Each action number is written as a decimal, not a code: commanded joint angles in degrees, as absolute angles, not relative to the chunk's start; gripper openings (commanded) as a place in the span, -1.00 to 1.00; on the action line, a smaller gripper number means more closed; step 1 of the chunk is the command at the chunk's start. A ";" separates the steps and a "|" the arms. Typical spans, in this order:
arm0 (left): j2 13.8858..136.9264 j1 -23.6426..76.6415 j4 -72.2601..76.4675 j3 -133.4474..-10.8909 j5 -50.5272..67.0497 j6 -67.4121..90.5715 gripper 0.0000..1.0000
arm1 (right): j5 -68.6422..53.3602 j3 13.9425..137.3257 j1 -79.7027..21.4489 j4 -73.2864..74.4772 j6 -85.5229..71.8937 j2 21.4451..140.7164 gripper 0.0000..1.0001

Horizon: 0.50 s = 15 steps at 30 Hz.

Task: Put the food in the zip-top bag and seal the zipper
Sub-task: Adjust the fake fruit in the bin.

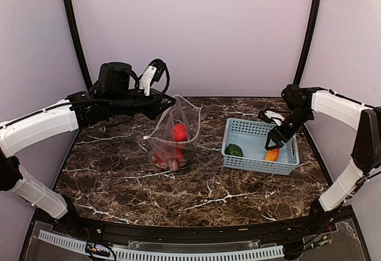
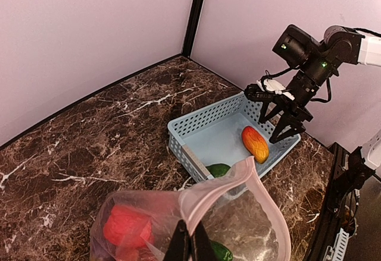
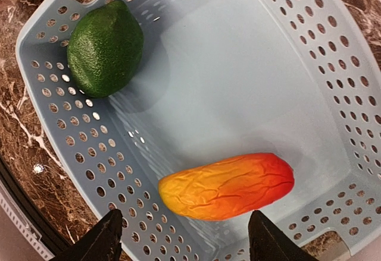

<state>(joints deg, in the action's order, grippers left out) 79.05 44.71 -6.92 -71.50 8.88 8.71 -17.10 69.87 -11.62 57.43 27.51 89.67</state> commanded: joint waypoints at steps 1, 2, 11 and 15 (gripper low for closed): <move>78.16 45.38 -6.93 -71.01 8.62 7.98 -0.99 | -10.89 68.06 -11.38 56.00 26.12 88.26 0.42; 78.21 45.42 -6.94 -71.01 8.66 7.93 -0.99 | -10.36 67.70 -11.34 56.05 25.58 88.49 0.43; 78.40 46.05 -7.20 -71.02 8.06 7.45 -0.99 | -9.06 67.25 -10.29 55.72 27.40 91.31 0.45; 78.40 46.13 -7.27 -71.02 7.99 7.38 -0.99 | -11.09 67.12 -10.28 56.92 36.44 89.73 0.44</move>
<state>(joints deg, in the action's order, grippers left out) 79.05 45.67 -6.96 -71.50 8.29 8.12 -10.31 67.53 -10.55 56.51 28.16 90.96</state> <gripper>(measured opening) 0.009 0.730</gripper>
